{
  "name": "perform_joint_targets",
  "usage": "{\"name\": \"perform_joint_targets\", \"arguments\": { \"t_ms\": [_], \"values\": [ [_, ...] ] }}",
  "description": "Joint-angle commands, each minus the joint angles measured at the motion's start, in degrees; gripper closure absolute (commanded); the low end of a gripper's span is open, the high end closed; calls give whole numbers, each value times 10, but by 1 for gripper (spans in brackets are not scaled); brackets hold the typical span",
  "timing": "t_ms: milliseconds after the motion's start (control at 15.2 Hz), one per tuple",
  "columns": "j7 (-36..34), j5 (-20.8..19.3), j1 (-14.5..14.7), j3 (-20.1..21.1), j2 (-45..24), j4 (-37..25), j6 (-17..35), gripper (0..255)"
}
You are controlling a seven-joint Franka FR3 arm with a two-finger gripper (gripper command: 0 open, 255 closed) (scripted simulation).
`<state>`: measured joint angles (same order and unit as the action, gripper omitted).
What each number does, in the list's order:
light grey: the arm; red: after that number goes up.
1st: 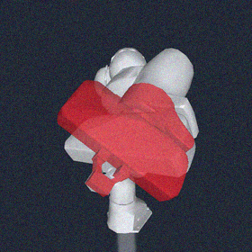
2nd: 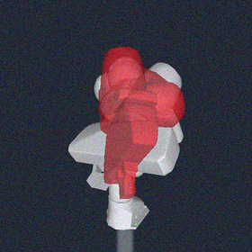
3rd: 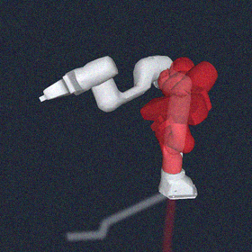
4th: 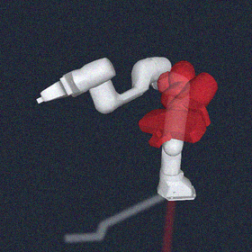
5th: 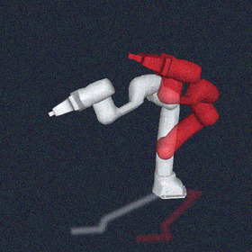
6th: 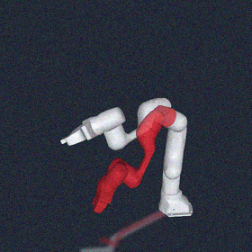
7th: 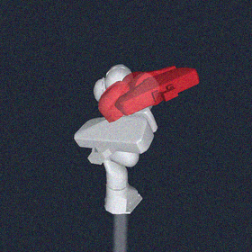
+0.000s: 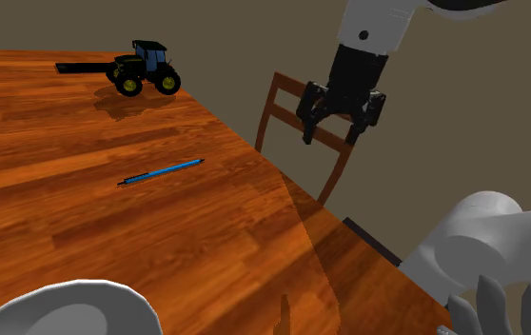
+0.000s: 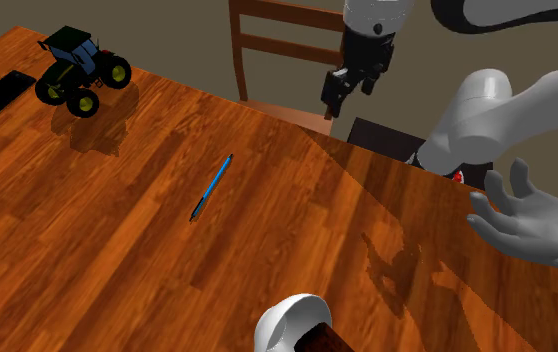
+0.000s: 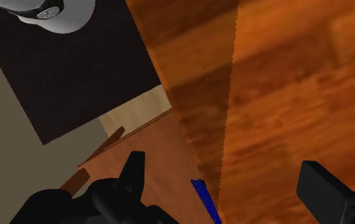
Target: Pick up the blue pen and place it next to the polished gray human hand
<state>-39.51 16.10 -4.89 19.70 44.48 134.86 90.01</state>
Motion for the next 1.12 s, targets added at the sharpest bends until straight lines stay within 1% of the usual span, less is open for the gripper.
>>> {"name": "perform_joint_targets", "arguments": {
  "t_ms": [0,198,330,462,594,726,858,990,1056],
  "values": [
    [-73,19,-14,42,-19,-4,28,0],
    [-177,35,-41,104,-58,-29,61,0],
    [-246,38,-64,147,-90,-51,84,0],
    [-318,34,-90,190,-127,-77,105,0],
    [-392,21,-121,236,-168,-106,126,0],
    [-469,-2,-156,286,-215,-139,145,0],
    [-554,-40,-195,340,-270,-175,161,0],
    [-650,-98,-237,401,-340,-214,173,0],
    [-705,-139,-256,433,-384,-236,176,0]
  ]
}}
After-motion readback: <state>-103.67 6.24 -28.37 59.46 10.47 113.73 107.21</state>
